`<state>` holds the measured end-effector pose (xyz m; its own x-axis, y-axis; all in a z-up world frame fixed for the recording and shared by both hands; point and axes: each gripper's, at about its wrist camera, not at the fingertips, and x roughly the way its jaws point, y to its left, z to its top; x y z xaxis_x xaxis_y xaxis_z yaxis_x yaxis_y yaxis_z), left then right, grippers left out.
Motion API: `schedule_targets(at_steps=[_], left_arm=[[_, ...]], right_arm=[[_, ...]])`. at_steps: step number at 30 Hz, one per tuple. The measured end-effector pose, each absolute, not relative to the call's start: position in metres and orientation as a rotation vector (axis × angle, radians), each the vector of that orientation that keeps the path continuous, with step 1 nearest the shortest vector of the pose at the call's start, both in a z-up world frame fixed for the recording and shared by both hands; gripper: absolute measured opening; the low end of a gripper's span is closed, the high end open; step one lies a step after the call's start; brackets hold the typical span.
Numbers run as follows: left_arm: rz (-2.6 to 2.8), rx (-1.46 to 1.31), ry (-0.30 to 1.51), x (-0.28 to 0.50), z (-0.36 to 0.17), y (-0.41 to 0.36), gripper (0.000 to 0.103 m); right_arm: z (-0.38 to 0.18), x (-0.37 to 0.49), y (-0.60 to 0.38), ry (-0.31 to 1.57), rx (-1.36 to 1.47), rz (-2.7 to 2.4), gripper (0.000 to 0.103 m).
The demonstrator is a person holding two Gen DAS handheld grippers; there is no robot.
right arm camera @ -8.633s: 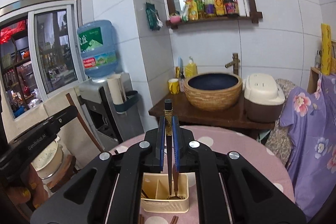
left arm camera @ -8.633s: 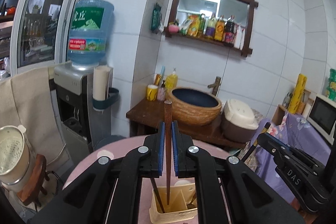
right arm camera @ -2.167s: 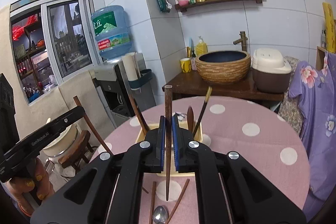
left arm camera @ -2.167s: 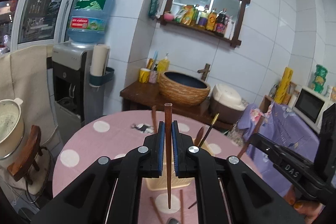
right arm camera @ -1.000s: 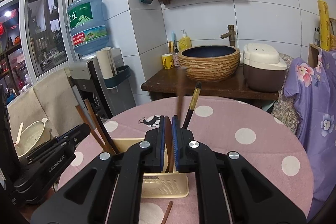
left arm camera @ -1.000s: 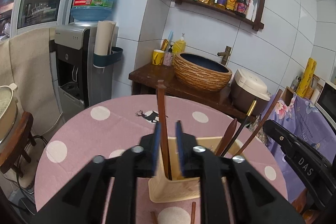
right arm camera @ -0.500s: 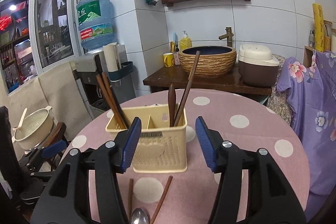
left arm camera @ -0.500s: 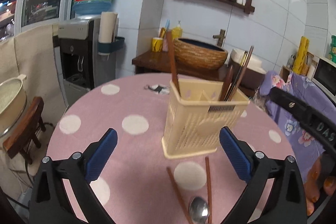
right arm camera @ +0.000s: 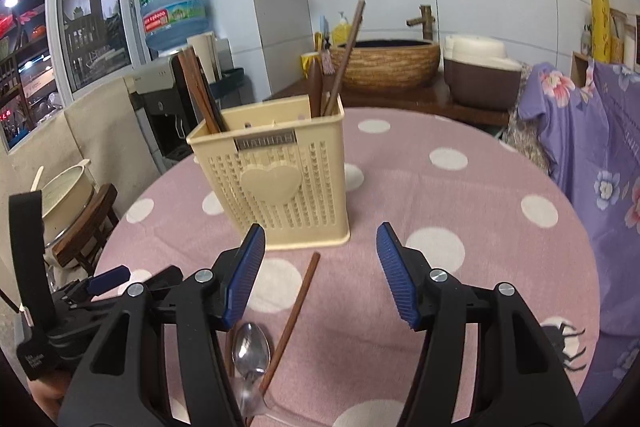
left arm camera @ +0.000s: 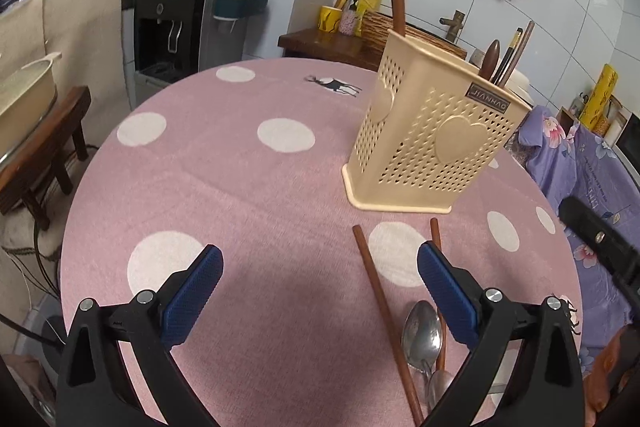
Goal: Organize utensils
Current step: 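Move both grippers back over the last brown chopsticks on the table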
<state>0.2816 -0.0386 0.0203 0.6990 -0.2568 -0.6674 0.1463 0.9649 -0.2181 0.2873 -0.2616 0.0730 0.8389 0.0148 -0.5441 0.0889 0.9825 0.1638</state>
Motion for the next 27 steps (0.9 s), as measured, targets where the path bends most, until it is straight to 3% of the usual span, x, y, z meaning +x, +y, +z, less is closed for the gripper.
schedule_targets(at_steps=[6, 20, 27], left_arm=[[-0.224, -0.16, 0.825, 0.278, 0.002, -0.038, 0.087], [-0.309, -0.057, 0.932, 0.301, -0.014, -0.088, 0.034], [-0.282, 0.018, 0.916, 0.302, -0.021, -0.105, 0.028]], right_arm=[[0.044, 0.286, -0.263, 0.627, 0.168, -0.086, 0.059], [0.014, 0.284, -0.283, 0.712, 0.232, -0.132, 0.059], [0.014, 0.285, -0.284, 0.722, 0.237, -0.131, 0.059]])
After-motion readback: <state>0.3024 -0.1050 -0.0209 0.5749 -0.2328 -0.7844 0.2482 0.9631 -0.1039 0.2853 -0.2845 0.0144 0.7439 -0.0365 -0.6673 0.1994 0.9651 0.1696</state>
